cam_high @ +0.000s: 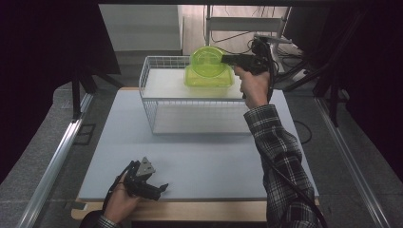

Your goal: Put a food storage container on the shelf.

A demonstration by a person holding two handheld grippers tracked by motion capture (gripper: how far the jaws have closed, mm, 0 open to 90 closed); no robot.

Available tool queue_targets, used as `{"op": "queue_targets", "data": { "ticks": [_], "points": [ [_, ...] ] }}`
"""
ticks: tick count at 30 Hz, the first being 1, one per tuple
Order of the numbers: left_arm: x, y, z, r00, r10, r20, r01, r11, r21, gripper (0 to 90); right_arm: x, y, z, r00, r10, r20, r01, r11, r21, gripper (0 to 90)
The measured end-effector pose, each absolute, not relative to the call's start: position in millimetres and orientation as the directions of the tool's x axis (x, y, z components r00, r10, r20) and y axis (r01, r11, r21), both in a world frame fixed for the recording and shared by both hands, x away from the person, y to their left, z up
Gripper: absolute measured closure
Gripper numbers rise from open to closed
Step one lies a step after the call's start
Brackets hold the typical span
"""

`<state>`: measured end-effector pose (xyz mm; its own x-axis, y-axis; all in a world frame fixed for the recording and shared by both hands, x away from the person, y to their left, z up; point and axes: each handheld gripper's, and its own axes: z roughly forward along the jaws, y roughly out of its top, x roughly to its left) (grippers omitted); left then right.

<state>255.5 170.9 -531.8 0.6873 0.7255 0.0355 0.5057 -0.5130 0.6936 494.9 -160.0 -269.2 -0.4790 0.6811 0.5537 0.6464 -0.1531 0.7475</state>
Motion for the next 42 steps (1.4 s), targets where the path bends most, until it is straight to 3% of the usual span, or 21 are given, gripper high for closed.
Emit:
{"op": "queue_targets", "data": {
  "ticks": [2, 11, 16, 21, 30, 42],
  "points": [
    [255, 171, -532, 0.687, 0.726, 0.035, 0.506, -0.513, 0.693, 0.8, 497, -157, -268, -0.469, 0.709, 0.527, 0.639, -0.140, 0.757, 72.1],
    [255, 171, -532, 0.689, 0.724, 0.034, 0.508, -0.516, 0.690, 0.8, 503, -154, -268, -0.462, 0.764, 0.450, 0.615, -0.090, 0.783, 65.1],
    [255, 171, -532, 0.688, 0.725, 0.033, 0.508, -0.514, 0.692, 0.7, 502, -156, -268, -0.472, 0.769, 0.431, 0.595, -0.084, 0.800, 54.2],
    [255, 171, -532, 0.689, 0.725, 0.032, 0.508, -0.513, 0.692, 0.7, 495, -162, -262, -0.514, 0.748, 0.419, 0.568, -0.069, 0.820, 40.7],
    [255, 170, -532, 0.689, 0.724, 0.032, 0.510, -0.515, 0.689, 0.7, 486, -169, -269, -0.572, 0.708, 0.415, 0.567, -0.024, 0.823, 24.4],
    [255, 171, -532, 0.689, 0.724, 0.031, 0.508, -0.513, 0.692, 0.7, 471, -165, -275, -0.625, 0.688, 0.370, 0.548, 0.049, 0.835, 13.1]
  ]
}}
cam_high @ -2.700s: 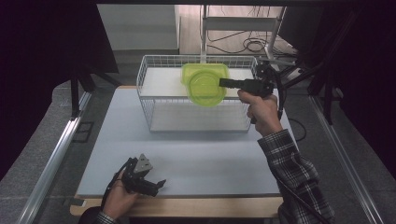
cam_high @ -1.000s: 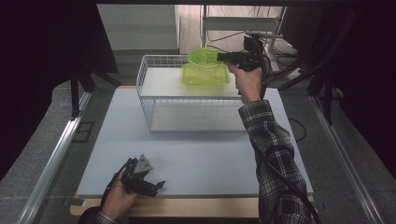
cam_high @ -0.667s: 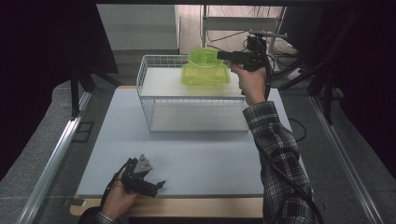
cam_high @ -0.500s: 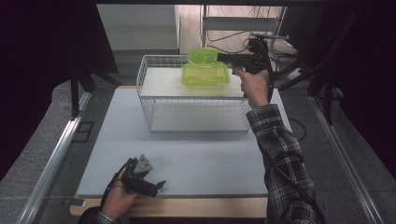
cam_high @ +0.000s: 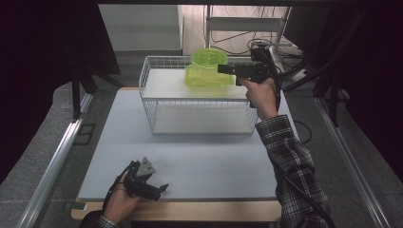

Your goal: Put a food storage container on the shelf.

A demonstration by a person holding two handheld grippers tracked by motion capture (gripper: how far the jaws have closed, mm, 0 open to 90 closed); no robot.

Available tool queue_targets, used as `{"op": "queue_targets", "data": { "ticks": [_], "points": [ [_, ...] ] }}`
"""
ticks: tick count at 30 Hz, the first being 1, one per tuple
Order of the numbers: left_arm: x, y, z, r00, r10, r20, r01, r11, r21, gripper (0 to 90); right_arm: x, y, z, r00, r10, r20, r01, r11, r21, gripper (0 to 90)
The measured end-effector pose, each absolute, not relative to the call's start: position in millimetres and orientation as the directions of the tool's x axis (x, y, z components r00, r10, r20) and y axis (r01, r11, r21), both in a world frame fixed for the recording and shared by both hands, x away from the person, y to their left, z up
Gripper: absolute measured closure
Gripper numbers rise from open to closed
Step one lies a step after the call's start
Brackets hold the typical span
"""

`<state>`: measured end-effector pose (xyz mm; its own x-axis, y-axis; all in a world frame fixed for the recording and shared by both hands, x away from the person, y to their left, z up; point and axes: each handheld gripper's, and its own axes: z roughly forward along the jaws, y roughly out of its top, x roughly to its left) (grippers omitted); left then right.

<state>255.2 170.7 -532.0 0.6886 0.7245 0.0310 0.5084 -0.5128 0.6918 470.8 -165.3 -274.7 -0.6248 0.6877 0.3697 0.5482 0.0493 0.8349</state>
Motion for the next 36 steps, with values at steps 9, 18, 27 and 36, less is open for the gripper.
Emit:
{"op": "queue_targets", "data": {
  "ticks": [9, 18, 27, 36],
  "points": [
    [255, 171, -532, 0.691, 0.722, 0.030, 0.509, -0.515, 0.690, 0.7, 458, -163, -283, -0.661, 0.682, 0.312, 0.517, 0.112, 0.849, 7.7],
    [255, 170, -532, 0.693, 0.720, 0.033, 0.507, -0.520, 0.688, 0.7, 449, -165, -289, -0.681, 0.676, 0.281, 0.494, 0.140, 0.858, 5.9],
    [255, 170, -532, 0.694, 0.719, 0.033, 0.507, -0.521, 0.687, 0.7, 438, -165, -297, -0.705, 0.667, 0.243, 0.469, 0.181, 0.864, 4.8],
    [255, 170, -532, 0.695, 0.719, 0.027, 0.508, -0.517, 0.689, 0.7, 430, -166, -307, -0.719, 0.662, 0.213, 0.454, 0.215, 0.865, 4.0]
  ]
}}
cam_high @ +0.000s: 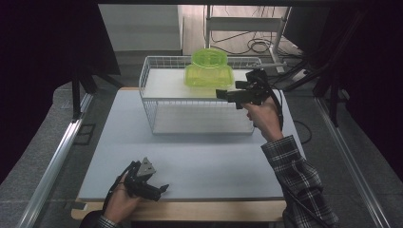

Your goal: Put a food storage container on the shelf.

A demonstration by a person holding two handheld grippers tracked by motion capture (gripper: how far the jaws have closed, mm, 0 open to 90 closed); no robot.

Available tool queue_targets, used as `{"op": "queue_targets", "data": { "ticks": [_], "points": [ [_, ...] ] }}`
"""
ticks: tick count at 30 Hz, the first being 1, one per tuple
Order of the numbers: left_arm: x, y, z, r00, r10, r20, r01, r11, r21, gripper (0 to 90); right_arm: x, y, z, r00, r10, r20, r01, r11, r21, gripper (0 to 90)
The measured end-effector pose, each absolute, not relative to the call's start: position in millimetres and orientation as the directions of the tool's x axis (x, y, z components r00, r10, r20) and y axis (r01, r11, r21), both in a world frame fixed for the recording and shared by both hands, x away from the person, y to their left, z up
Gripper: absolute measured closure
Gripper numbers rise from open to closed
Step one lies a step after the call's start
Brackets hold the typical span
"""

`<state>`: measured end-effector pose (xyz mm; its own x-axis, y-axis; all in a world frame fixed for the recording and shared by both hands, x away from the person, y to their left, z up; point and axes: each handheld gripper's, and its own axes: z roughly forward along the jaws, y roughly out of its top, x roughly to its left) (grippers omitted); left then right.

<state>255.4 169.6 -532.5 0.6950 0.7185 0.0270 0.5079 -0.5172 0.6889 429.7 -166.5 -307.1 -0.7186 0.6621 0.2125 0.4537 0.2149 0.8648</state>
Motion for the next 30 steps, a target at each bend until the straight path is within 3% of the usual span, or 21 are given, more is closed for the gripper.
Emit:
{"op": "queue_targets", "data": {
  "ticks": [30],
  "points": [
    [255, 169, -532, 0.697, 0.716, 0.031, 0.504, -0.520, 0.689, 0.7, 399, -170, -350, -0.746, 0.655, 0.117, 0.412, 0.317, 0.854, 2.8]
  ]
}}
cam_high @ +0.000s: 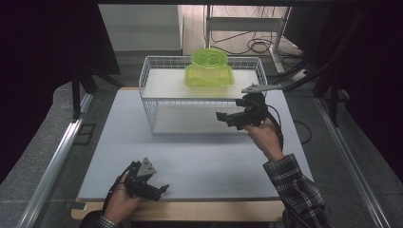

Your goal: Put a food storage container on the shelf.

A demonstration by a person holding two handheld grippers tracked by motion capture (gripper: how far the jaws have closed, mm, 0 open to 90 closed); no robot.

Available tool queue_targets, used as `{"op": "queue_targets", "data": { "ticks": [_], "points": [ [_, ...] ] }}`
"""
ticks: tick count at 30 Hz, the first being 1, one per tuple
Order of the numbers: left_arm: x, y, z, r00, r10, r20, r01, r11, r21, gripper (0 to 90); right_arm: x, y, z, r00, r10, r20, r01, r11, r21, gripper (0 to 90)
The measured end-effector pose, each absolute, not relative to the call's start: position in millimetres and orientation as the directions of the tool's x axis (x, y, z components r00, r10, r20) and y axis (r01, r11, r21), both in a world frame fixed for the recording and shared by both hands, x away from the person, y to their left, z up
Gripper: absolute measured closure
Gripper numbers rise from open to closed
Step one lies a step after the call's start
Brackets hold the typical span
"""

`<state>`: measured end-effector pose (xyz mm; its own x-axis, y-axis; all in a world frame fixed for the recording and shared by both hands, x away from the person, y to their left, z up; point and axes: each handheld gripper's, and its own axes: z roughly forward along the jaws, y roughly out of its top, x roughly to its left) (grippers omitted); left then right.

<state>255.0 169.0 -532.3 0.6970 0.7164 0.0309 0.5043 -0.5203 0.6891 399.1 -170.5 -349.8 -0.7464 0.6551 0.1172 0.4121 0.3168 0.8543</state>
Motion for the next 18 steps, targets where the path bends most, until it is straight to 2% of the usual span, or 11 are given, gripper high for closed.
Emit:
{"op": "queue_targets", "data": {
  "ticks": [18],
  "points": [
    [254, 168, -530, 0.692, 0.721, 0.024, 0.510, -0.513, 0.691, 1.6, 386, -170, -379, -0.751, 0.652, 0.102, 0.413, 0.344, 0.843, 2.3]
  ]
}}
